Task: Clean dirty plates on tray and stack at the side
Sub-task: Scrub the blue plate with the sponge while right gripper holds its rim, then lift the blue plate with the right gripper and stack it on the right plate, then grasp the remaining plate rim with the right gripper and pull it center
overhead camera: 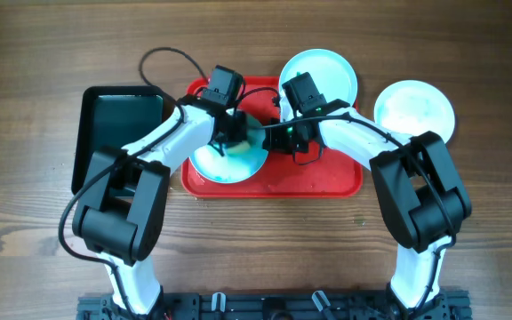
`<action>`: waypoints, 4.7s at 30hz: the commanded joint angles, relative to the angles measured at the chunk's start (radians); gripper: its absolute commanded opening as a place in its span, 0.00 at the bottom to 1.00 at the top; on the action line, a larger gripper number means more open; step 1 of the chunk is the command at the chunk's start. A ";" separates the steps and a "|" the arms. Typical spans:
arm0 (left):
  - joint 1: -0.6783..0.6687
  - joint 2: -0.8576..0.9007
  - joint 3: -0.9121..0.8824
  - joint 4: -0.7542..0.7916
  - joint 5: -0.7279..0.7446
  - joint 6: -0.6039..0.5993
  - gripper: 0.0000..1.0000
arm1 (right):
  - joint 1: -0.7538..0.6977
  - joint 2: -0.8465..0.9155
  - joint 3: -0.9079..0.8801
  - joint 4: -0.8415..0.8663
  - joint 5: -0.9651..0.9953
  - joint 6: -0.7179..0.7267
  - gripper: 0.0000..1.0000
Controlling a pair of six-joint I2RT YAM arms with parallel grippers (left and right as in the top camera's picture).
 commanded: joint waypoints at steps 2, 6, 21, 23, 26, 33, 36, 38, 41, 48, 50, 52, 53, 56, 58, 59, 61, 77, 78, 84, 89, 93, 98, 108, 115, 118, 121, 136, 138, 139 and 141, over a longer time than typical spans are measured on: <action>0.023 0.033 -0.022 -0.082 -0.485 -0.251 0.04 | 0.008 0.026 -0.007 -0.011 0.010 0.016 0.04; 0.018 0.033 -0.022 -0.248 -0.422 -0.333 0.04 | 0.008 0.026 -0.007 -0.016 0.010 0.015 0.04; 0.014 0.033 -0.022 -0.324 0.547 0.504 0.04 | 0.008 0.026 -0.007 -0.015 0.010 0.015 0.04; 0.014 0.033 -0.022 -0.267 0.547 0.497 0.04 | 0.008 0.026 -0.007 -0.014 0.010 0.015 0.04; 0.019 0.033 -0.022 -0.151 0.504 0.408 0.04 | 0.008 0.026 -0.007 -0.015 0.010 0.015 0.04; 0.053 0.031 0.003 0.060 0.052 0.093 0.04 | 0.008 0.026 -0.007 -0.016 0.016 0.016 0.04; 0.090 0.031 0.070 0.026 0.033 -0.026 0.04 | 0.008 0.026 -0.007 -0.016 0.021 0.018 0.04; 0.121 0.031 0.111 -0.010 0.033 -0.067 0.04 | 0.008 0.024 -0.007 -0.023 0.021 0.016 0.04; 0.158 0.031 0.153 -0.105 0.042 -0.073 0.04 | 0.008 0.005 -0.006 -0.039 0.021 0.014 0.04; 0.201 0.001 0.222 -0.307 0.060 -0.048 0.04 | 0.008 -0.183 -0.006 -0.228 0.299 -0.020 0.04; 0.200 -0.011 0.222 -0.310 0.068 -0.049 0.04 | 0.013 -0.245 -0.006 -0.296 0.428 -0.032 0.04; 0.200 -0.019 0.222 -0.310 0.068 -0.049 0.04 | 0.022 -0.293 -0.006 -0.345 0.534 -0.035 0.04; 0.200 -0.021 0.222 -0.309 0.068 -0.049 0.04 | 0.029 -0.318 -0.006 -0.369 0.599 -0.036 0.04; 0.200 -0.020 0.222 -0.310 0.068 -0.049 0.04 | 0.064 -0.394 -0.006 -0.426 0.809 -0.035 0.04; 0.200 -0.020 0.222 -0.309 0.068 -0.049 0.04 | 0.102 -0.444 -0.006 -0.460 0.979 -0.021 0.04; 0.200 -0.020 0.222 -0.309 0.068 -0.049 0.04 | 0.122 -0.464 -0.006 -0.475 1.059 -0.002 0.04; 0.200 -0.020 0.222 -0.309 0.067 -0.049 0.04 | 0.160 -0.493 -0.006 -0.499 1.184 0.023 0.04; 0.200 -0.019 0.221 -0.309 0.067 -0.049 0.04 | 0.469 -0.523 -0.007 -0.519 1.875 -0.171 0.04; 0.200 -0.019 0.221 -0.309 0.067 -0.049 0.04 | 0.475 -0.523 -0.007 -0.520 1.883 -0.170 0.04; 0.200 -0.019 0.221 -0.309 0.067 -0.049 0.04 | 0.487 -0.523 -0.007 -0.519 1.883 -0.168 0.04; 0.200 -0.019 0.221 -0.309 0.067 -0.049 0.04 | 0.487 -0.523 -0.007 -0.517 1.803 -0.117 0.04; 0.200 -0.019 0.221 -0.310 0.067 -0.049 0.04 | 0.469 -0.523 -0.007 -0.523 1.434 -0.048 0.04; 0.200 -0.019 0.221 -0.309 0.067 -0.049 0.04 | 0.394 -0.523 -0.008 -0.520 1.101 0.048 0.04; 0.200 -0.019 0.221 -0.320 0.056 -0.050 0.04 | -0.206 -0.523 -0.008 -0.405 0.414 -0.091 0.04; 0.200 -0.019 0.221 -0.319 0.056 -0.050 0.04 | -0.670 -0.477 -0.010 -0.401 0.385 -0.120 0.04; 0.200 -0.019 0.221 -0.318 0.056 -0.050 0.04 | -0.785 -0.426 -0.010 -0.372 0.388 -0.114 0.04; 0.200 -0.019 0.221 -0.316 0.056 -0.050 0.04 | -0.842 -0.348 -0.010 -0.340 0.388 -0.079 0.04; 0.200 -0.019 0.221 -0.316 0.056 -0.050 0.04 | -0.813 -0.227 0.087 -0.307 0.122 -0.129 0.38; 0.200 -0.019 0.221 -0.317 0.056 -0.050 0.04 | -0.767 -0.248 0.112 -0.308 0.092 -0.132 0.35; 0.200 -0.019 0.221 -0.317 0.056 -0.050 0.04 | -0.735 -0.256 0.118 -0.303 0.092 -0.127 0.35; 0.200 -0.019 0.221 -0.317 0.056 -0.050 0.04 | -0.657 -0.259 0.119 -0.283 0.101 -0.079 0.35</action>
